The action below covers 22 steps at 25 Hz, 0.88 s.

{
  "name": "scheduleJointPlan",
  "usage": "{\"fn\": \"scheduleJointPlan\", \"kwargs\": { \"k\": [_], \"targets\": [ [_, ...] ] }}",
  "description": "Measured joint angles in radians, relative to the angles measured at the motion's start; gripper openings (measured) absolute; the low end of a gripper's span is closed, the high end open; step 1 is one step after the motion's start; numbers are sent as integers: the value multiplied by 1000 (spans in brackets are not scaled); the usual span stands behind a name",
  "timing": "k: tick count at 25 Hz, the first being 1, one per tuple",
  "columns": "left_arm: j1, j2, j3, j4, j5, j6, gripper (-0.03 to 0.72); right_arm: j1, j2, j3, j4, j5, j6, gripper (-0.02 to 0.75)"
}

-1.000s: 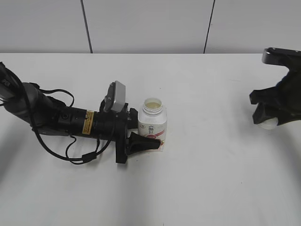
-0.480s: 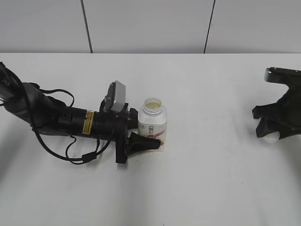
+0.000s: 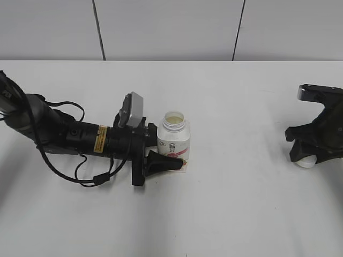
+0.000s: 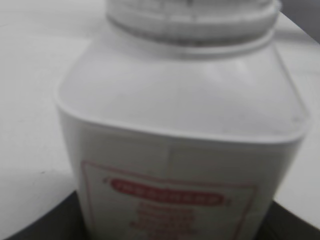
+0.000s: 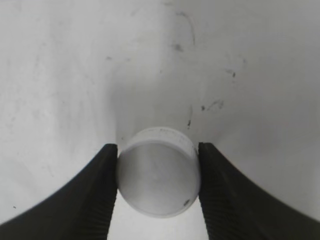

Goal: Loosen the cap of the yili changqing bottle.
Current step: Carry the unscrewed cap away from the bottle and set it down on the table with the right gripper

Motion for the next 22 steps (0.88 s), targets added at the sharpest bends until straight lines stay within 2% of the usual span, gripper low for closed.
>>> {"fn": "scheduleJointPlan", "kwargs": {
  "k": [10, 16, 19, 22],
  "targets": [
    [0, 0, 0, 0, 0, 0, 406, 0, 15, 0, -1, -4, 0, 388],
    [0, 0, 0, 0, 0, 0, 406, 0, 15, 0, 6, -4, -1, 509],
    [0, 0, 0, -3, 0, 0, 412, 0, 15, -2, 21, 4, -1, 524],
    [0, 1, 0, -9, -2, 0, 482, 0, 15, -35, 26, 69, -1, 525]
  ]
}}
